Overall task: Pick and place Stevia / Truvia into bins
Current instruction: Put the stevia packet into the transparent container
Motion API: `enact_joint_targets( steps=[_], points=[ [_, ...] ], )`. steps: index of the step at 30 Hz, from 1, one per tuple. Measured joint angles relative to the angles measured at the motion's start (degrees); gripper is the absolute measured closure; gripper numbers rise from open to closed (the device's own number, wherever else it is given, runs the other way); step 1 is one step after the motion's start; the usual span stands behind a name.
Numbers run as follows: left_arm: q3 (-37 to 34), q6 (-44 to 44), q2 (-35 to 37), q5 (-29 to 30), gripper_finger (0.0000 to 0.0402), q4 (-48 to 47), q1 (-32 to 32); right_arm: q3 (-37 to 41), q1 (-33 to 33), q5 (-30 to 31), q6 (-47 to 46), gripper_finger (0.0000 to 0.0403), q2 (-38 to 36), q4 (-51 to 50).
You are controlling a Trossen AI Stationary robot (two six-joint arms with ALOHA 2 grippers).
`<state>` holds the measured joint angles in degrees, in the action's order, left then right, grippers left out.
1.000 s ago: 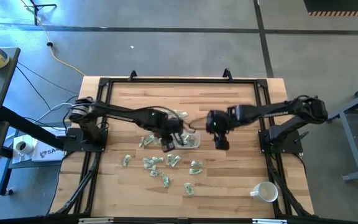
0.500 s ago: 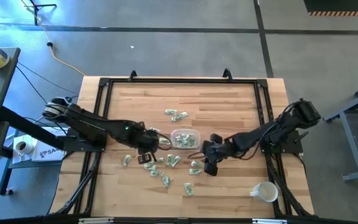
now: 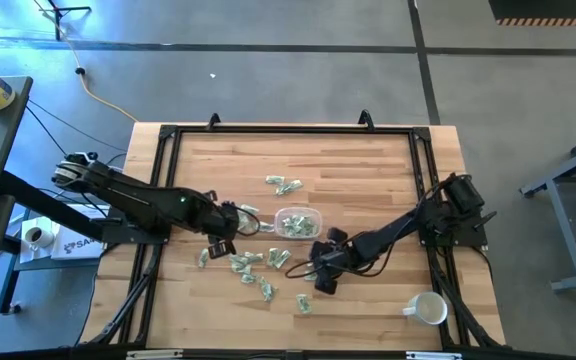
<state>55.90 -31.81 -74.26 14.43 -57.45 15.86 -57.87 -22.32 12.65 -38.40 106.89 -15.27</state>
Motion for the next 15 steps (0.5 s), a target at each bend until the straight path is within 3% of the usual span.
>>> enact_joint_targets(
  steps=[4,10,15],
  points=[
    [0.0,0.0,0.4,1.01,0.0241,-1.4,0.0,-0.07,0.38,-1.75,-3.05,0.0299,0.27,-0.56],
    [0.0,-0.03,0.29,1.64,0.0241,-2.33,0.0,0.08,2.24,-5.65,-7.73,0.0393,-2.87,-0.58],
    [-0.7,-2.09,0.29,1.18,0.0241,-2.2,-0.07,-4.87,6.32,-1.47,-3.38,0.0374,-11.47,-2.57]
  ],
)
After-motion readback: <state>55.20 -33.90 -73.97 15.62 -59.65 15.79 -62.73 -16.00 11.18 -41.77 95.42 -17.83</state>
